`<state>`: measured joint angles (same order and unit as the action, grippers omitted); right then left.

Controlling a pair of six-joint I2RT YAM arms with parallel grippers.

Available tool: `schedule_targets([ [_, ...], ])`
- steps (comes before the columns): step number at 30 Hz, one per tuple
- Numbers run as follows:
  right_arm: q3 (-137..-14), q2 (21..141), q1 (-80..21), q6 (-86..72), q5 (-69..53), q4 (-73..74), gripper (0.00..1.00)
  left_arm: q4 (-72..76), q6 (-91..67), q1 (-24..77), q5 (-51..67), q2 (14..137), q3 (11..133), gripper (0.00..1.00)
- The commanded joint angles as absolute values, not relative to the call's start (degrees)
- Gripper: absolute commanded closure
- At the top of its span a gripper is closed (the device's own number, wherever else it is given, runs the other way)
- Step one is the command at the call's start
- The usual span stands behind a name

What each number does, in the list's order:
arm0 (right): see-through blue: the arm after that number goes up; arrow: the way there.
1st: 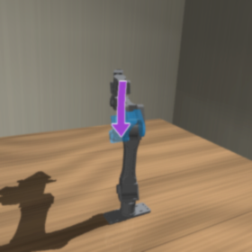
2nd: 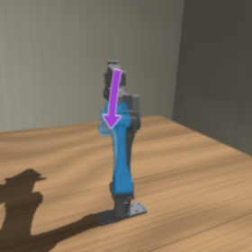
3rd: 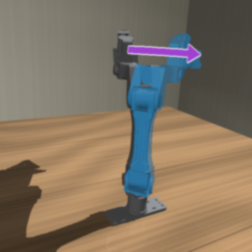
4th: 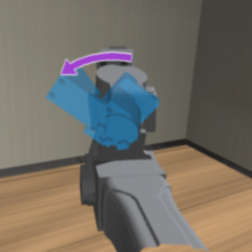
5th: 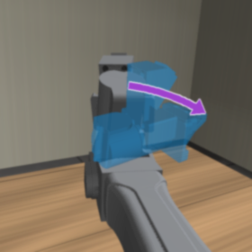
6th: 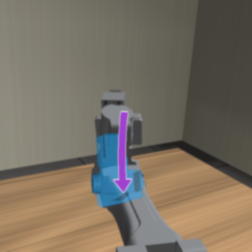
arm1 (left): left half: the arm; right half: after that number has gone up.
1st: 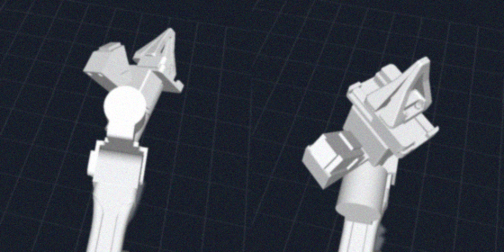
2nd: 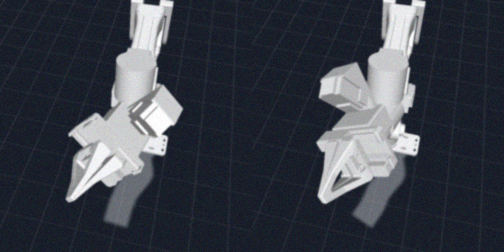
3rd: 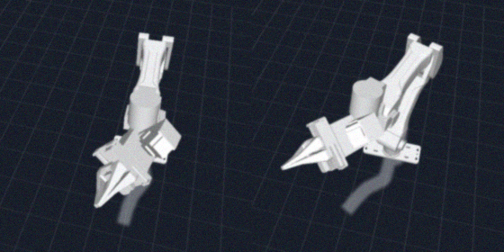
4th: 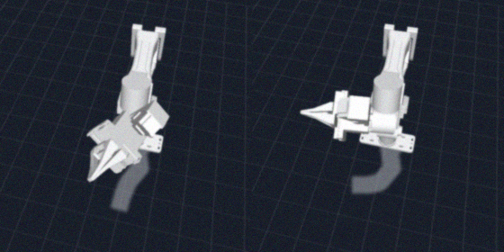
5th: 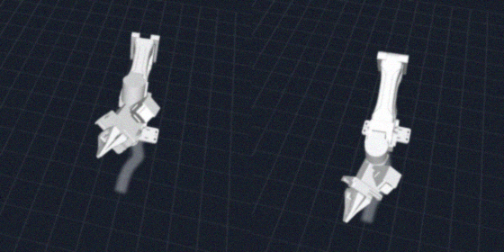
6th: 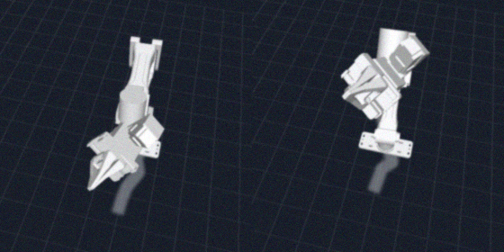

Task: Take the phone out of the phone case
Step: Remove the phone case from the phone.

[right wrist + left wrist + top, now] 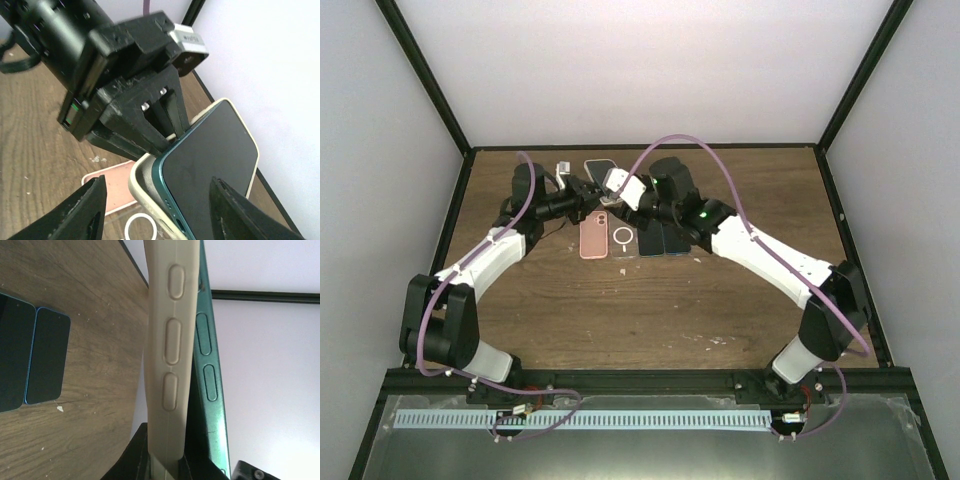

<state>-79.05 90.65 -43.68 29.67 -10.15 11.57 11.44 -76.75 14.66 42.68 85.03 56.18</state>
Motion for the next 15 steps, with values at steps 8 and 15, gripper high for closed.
schedule_targets([
  [8, -85.1, 94.75, -44.38, 32.22, 0.24, 9.55, 0.53, 15.59, -76.83, 15.17, 43.84, 84.32, 58.19, 1.0],
  [15, -84.93, 91.01, -44.38, 30.41, -7.36, 13.3, 0.45, 13.02, -73.71, 14.66, 43.07, 84.18, 57.96, 1.0],
])
